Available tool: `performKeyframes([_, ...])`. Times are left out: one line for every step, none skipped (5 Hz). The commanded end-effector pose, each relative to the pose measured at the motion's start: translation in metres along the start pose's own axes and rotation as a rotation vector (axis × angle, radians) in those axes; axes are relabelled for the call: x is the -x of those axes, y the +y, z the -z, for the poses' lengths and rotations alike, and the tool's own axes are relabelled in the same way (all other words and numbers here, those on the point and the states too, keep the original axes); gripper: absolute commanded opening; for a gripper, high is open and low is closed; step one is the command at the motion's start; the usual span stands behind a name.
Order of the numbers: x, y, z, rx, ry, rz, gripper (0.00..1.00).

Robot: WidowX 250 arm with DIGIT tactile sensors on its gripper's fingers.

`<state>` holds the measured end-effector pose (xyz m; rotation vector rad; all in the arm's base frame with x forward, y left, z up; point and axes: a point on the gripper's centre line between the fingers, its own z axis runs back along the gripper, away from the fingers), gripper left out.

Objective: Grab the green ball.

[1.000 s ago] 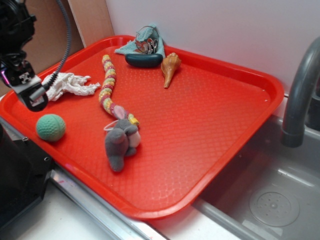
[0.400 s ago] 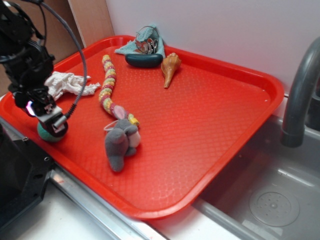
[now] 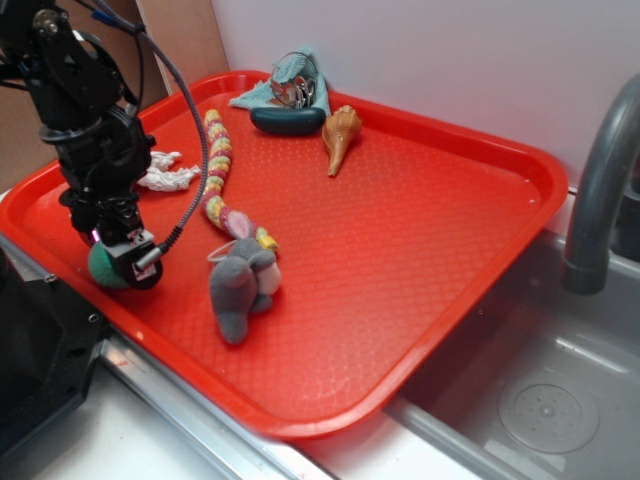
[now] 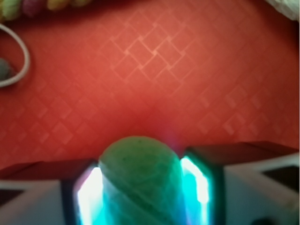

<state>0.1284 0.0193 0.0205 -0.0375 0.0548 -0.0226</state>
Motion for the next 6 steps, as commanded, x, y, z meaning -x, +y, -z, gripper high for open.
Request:
performKeyframes([-0.006,0.003,-0.082,-0.045,-0.057,-0.081,0.0])
performKeyframes([-0.012,0.018,-0.134,-0.04,-0.216,-0.102,0.0])
performKeyframes([-0.042,0.022,-0.187,-0.075,-0.235,-0.081,0.0])
performKeyframes([-0.066,0.013,-0.212,-0.111,-0.222,-0.062,0.0])
performKeyframes([-0.068,0.003,-0.221,-0.132,-0.233,-0.047,0.0])
performKeyframes([-0.059,-0.006,-0.216,-0.132,-0.232,-0.028,0.0])
